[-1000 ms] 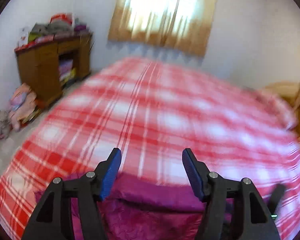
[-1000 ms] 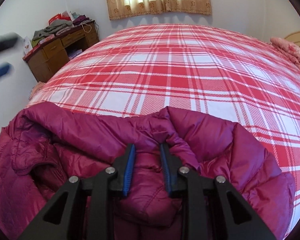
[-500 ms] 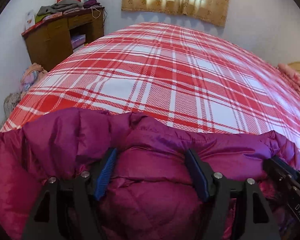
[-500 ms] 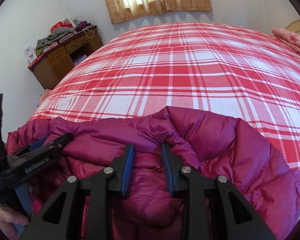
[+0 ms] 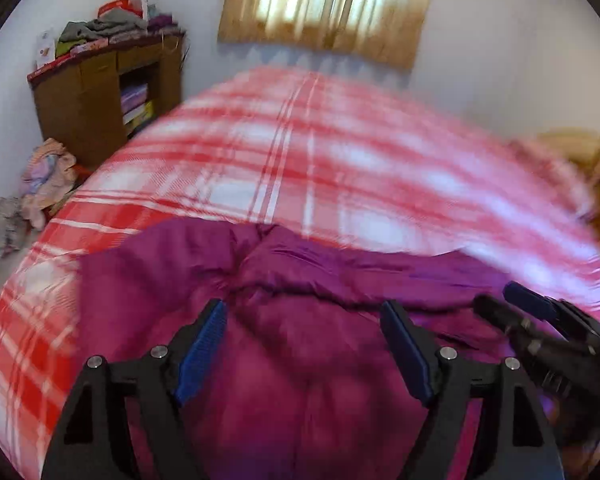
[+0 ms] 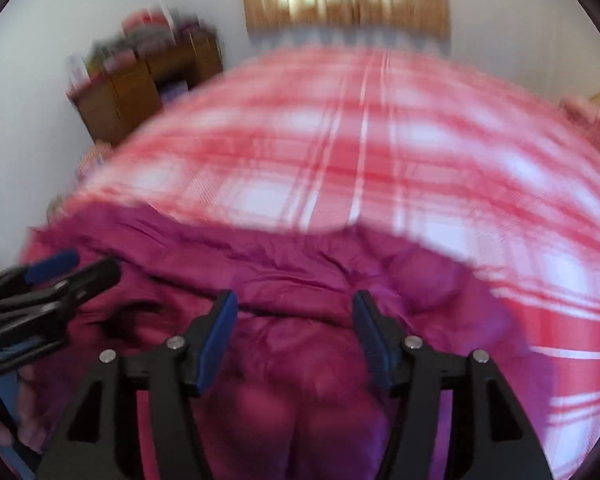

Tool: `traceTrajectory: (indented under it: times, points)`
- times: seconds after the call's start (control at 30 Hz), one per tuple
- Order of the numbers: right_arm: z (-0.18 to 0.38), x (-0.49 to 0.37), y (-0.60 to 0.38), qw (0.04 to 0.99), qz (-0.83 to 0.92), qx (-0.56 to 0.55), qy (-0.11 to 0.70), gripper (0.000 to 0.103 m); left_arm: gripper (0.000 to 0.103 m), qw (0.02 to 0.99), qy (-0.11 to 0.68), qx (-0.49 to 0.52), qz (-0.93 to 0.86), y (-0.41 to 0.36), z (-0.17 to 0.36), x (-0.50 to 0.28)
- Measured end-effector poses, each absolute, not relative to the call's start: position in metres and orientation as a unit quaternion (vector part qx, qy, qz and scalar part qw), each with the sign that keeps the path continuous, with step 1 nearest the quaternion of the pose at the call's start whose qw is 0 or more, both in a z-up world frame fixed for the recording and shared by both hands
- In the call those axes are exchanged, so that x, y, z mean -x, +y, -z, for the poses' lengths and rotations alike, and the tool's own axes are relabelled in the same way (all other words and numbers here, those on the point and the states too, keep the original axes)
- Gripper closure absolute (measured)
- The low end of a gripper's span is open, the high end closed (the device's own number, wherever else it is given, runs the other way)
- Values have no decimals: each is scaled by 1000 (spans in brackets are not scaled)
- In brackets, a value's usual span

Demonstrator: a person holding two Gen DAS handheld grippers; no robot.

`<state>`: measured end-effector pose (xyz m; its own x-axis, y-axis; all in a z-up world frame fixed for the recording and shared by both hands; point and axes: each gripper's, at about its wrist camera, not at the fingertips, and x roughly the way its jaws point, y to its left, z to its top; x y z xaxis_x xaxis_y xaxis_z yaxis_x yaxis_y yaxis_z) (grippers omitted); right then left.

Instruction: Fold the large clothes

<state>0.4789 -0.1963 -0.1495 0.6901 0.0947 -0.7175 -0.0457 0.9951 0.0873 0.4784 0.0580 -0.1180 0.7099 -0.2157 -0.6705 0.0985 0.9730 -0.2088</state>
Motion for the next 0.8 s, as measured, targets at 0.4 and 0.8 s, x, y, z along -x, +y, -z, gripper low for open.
traceTrajectory:
  times: [0.4,0.8]
  points:
    - [16,-168,-278,968,-28,-98,229,28,24,932,311,145,119,189,69,-238]
    - [-60,28,-323,976,-33,-79,201,26,23,922,345,149,88,223,104,-136]
